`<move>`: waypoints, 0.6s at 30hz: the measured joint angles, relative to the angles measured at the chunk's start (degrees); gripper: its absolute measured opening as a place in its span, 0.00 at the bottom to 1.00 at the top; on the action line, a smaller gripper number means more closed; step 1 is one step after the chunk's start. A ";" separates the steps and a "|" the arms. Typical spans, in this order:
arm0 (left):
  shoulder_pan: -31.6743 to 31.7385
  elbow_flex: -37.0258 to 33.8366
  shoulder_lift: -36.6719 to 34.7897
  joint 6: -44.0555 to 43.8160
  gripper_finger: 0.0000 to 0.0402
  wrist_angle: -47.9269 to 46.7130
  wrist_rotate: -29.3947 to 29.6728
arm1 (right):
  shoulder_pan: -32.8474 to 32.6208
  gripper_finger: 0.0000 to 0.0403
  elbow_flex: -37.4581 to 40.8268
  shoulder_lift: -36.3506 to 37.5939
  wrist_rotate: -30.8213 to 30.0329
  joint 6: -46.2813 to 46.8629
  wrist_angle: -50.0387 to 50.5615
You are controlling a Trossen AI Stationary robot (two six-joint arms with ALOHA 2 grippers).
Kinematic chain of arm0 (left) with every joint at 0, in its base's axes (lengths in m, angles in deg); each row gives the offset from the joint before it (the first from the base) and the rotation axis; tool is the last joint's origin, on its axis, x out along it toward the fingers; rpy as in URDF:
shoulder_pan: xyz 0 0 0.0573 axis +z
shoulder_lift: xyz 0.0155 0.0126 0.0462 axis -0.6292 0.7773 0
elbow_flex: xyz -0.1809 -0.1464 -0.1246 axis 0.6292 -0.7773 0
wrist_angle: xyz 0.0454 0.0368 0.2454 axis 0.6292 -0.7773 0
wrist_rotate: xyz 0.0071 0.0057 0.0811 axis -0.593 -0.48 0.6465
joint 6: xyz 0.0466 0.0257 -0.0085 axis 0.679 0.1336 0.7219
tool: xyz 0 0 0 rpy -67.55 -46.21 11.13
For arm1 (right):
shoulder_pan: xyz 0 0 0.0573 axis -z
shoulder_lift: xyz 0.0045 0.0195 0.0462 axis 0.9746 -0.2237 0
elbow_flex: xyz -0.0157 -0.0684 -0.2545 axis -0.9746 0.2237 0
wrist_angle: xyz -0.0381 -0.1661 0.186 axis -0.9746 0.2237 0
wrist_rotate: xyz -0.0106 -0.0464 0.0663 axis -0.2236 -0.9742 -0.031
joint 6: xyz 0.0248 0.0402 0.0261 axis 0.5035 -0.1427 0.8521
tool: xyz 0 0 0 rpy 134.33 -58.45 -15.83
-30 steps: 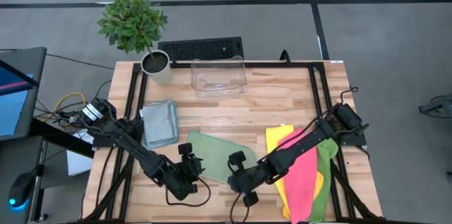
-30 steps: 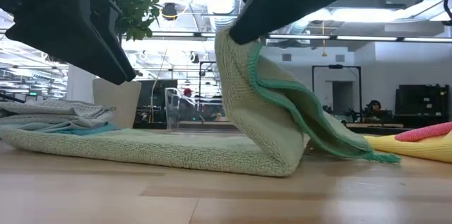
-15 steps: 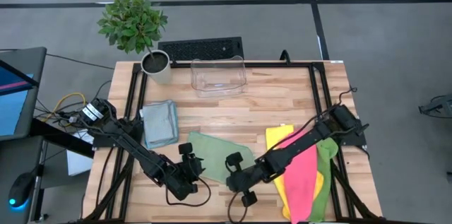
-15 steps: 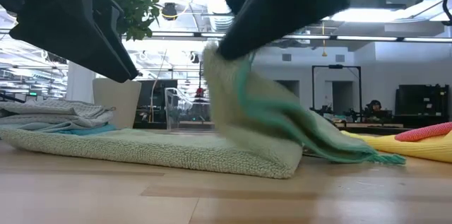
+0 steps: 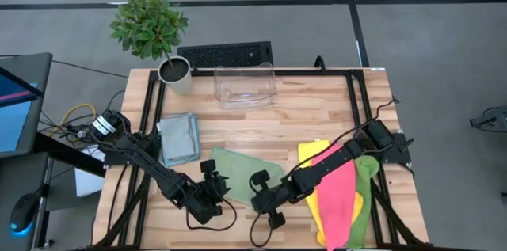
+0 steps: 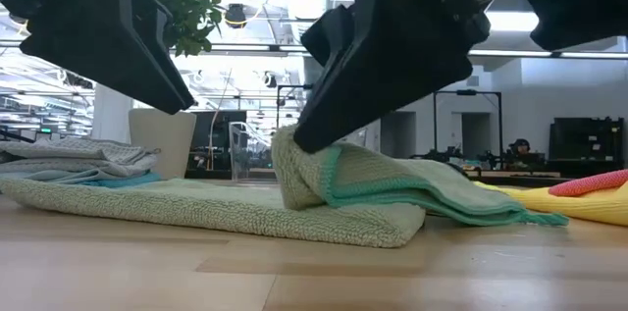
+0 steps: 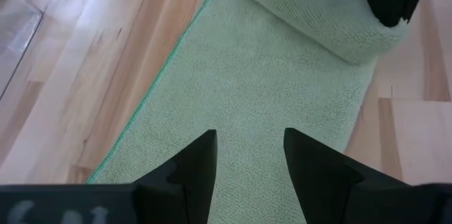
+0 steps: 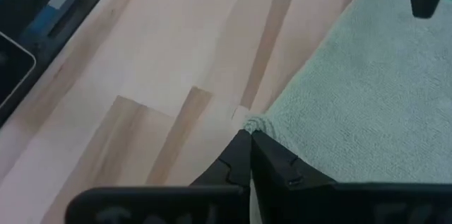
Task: Fold microfiber towels
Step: Fold the light green microfiber cloth
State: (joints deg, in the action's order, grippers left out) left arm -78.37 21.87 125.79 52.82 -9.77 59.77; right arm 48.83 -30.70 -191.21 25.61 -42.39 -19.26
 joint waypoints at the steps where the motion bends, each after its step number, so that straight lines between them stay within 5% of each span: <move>1: 0.00 0.00 0.00 0.00 0.40 -0.03 0.01 | 0.02 0.08 0.00 0.00 0.08 -0.27 -0.04; 18: 0.14 -1.18 -0.02 -0.20 0.40 2.27 -1.51 | -2.01 0.06 -3.41 1.09 1.94 -4.61 2.74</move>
State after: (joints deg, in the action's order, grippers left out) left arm -78.23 20.69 125.77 52.62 -7.50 58.26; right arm 46.82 -34.11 -190.12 27.55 -47.00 -16.53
